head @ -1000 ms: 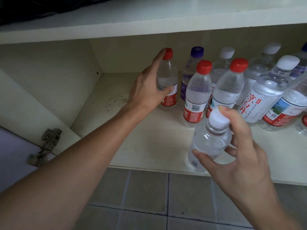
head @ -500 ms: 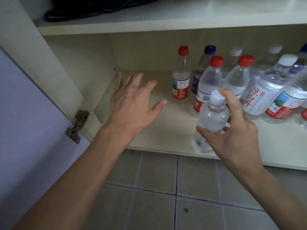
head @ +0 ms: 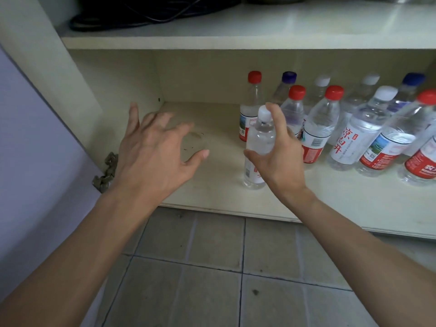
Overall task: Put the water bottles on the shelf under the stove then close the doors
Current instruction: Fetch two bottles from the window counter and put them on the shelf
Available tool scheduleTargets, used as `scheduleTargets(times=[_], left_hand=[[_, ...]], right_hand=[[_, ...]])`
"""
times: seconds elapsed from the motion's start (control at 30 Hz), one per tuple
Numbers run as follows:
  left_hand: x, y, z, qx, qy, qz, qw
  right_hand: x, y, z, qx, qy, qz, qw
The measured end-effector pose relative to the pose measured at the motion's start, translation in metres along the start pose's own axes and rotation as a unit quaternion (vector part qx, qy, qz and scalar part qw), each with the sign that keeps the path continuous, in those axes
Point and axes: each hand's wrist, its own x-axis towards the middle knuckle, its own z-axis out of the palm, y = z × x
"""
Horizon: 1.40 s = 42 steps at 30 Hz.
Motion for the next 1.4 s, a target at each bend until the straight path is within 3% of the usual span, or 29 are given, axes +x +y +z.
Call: scheduleTargets(times=[0.67, 1.03, 1.4], left_hand=[[0.002, -0.023, 0.020, 0.005, -0.022, -0.008, 1.000], [0.001, -0.021, 0.016, -0.041, -0.028, -0.054, 0.997], [-0.002, 0.004, -0.003, -0.059, -0.062, -0.088, 0.992]], right_hand=[[0.068, 0.003, 0.051, -0.072, 0.012, 0.019, 0.997], [0.077, 0.005, 0.046, -0.073, -0.016, 0.019, 0.997], [0.044, -0.004, 0.020, -0.131, 0.006, -0.022, 0.991]])
